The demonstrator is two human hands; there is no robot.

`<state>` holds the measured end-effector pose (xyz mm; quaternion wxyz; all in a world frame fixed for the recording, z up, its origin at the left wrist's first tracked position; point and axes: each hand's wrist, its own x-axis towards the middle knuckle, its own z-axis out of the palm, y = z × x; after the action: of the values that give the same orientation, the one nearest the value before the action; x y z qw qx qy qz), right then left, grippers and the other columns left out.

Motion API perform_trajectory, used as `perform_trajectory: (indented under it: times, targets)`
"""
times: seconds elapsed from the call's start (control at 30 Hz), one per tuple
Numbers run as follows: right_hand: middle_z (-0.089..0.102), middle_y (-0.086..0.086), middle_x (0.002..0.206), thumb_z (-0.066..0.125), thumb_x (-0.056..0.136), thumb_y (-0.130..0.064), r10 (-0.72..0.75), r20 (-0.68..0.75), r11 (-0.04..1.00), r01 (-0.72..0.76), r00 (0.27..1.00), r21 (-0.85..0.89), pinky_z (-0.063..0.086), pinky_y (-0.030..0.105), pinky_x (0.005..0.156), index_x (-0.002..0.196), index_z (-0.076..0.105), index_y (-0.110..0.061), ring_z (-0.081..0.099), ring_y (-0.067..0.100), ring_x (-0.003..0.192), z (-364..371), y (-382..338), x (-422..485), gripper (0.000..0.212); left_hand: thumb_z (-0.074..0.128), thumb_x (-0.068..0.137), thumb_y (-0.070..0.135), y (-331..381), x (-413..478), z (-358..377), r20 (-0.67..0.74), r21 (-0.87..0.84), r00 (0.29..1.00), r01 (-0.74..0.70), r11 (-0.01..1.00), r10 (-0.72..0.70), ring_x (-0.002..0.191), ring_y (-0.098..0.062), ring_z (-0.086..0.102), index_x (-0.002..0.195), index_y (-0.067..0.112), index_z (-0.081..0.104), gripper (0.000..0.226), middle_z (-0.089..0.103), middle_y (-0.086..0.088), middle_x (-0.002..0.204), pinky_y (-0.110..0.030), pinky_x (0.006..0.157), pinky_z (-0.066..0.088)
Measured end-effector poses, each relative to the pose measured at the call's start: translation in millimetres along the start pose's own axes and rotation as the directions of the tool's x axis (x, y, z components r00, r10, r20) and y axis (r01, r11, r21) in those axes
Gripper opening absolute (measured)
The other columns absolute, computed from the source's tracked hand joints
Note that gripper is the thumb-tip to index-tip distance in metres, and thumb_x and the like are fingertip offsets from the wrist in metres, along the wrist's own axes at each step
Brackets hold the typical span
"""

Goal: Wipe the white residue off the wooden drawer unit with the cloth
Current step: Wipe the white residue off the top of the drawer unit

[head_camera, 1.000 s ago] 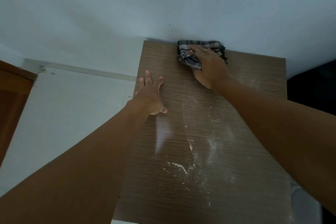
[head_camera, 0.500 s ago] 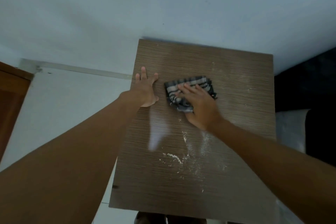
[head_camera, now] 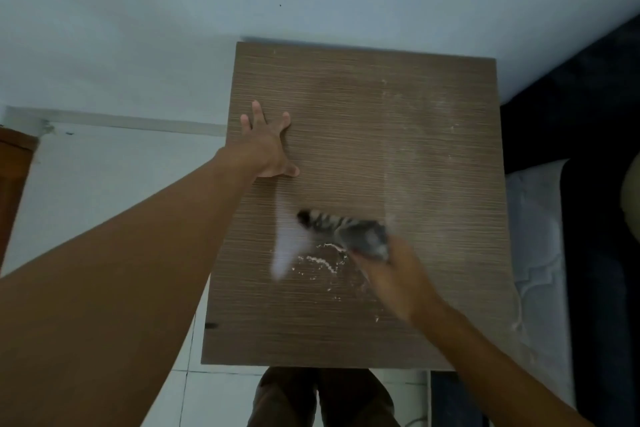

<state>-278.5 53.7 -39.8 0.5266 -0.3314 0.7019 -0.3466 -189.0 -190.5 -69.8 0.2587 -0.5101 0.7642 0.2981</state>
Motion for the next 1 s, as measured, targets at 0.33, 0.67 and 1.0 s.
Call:
perform_trajectory:
  times: [0.33, 0.67, 1.0]
  targets:
    - [0.075, -0.014, 0.073, 0.060, 0.088, 0.001, -0.039, -0.410, 0.962, 0.146, 0.911, 0.231, 0.055, 0.018, 0.063, 0.085, 0.067, -0.021, 0.071, 0.004, 0.074, -115.1, -73.7, 18.8, 0.023, 0.078, 0.076, 0.040, 22.7, -0.6, 9.9, 0.039, -0.036, 0.999, -0.024, 0.999, 0.025, 0.142, -0.042, -0.025, 0.151, 0.045, 0.000, 0.108, -0.034, 0.001, 0.156, -0.068, 0.112, 0.012]
    - [0.067, 0.011, 0.118, 0.067, 0.080, -0.006, -0.614, -0.092, 0.427, 0.233, 0.784, -0.874, 0.053, 0.045, 0.078, 0.122, 0.060, -0.016, 0.064, 0.035, 0.100, -179.1, -98.8, 140.9, 0.043, 0.079, 0.074, 0.042, 58.9, 12.4, 6.4, 0.064, -0.029, 0.997, -0.030, 0.999, 0.032, 0.141, -0.044, -0.027, 0.149, 0.050, -0.002, 0.111, -0.039, 0.005, 0.153, -0.072, 0.108, 0.009]
    - [0.044, 0.004, 0.150, 0.061, 0.080, -0.005, -0.377, 0.087, 0.405, 0.249, 0.922, -0.880, 0.037, 0.041, 0.109, 0.142, 0.047, -0.018, 0.042, 0.024, 0.136, -159.5, -43.0, 224.6, 0.065, 0.079, 0.074, 0.043, 63.6, 14.7, 5.0, 0.087, -0.029, 0.996, -0.019, 0.999, 0.021, 0.139, -0.046, -0.029, 0.148, 0.051, -0.004, 0.111, -0.041, 0.007, 0.152, -0.072, 0.108, 0.008]
